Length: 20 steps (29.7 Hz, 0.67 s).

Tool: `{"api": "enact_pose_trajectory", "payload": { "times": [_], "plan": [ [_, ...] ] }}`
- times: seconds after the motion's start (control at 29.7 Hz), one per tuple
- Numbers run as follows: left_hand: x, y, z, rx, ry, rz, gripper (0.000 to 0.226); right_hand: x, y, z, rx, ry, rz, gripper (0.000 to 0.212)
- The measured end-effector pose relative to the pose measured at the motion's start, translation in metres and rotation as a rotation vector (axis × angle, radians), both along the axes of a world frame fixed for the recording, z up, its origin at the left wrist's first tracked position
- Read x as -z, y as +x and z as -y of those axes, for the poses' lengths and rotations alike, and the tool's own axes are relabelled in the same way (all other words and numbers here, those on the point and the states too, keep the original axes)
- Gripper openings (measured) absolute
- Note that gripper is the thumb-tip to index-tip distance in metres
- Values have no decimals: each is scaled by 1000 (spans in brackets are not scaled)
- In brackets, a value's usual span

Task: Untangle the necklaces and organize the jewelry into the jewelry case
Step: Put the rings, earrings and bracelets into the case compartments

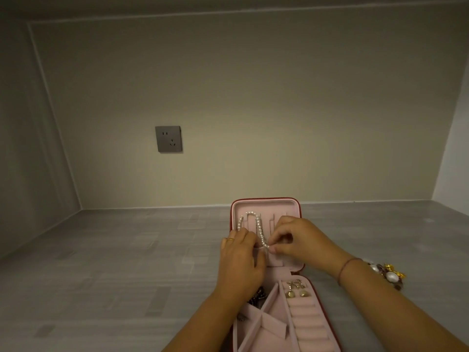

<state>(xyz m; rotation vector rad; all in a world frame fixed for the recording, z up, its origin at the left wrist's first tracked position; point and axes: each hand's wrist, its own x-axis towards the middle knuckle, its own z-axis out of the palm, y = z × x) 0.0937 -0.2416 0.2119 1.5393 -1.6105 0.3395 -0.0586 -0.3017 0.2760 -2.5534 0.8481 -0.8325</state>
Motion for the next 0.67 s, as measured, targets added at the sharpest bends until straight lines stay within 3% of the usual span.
{"api": "enact_pose_trajectory", "payload": {
  "times": [0.17, 0.37, 0.54, 0.67],
  "plan": [
    [-1, -1, -3, 28, 14, -8, 13, 4, 13, 3, 98, -102, 47, 11],
    [0, 0, -2, 36, 14, -8, 4, 1, 13, 4, 0, -129, -215, 18],
    [1, 0, -1, 7, -23, -11, 6, 10, 10, -5, -2, -185, -312, 25],
    [-2, -1, -3, -101, -101, -16, 13, 22, 10, -11, 65, -212, -174, 23]
  ]
}}
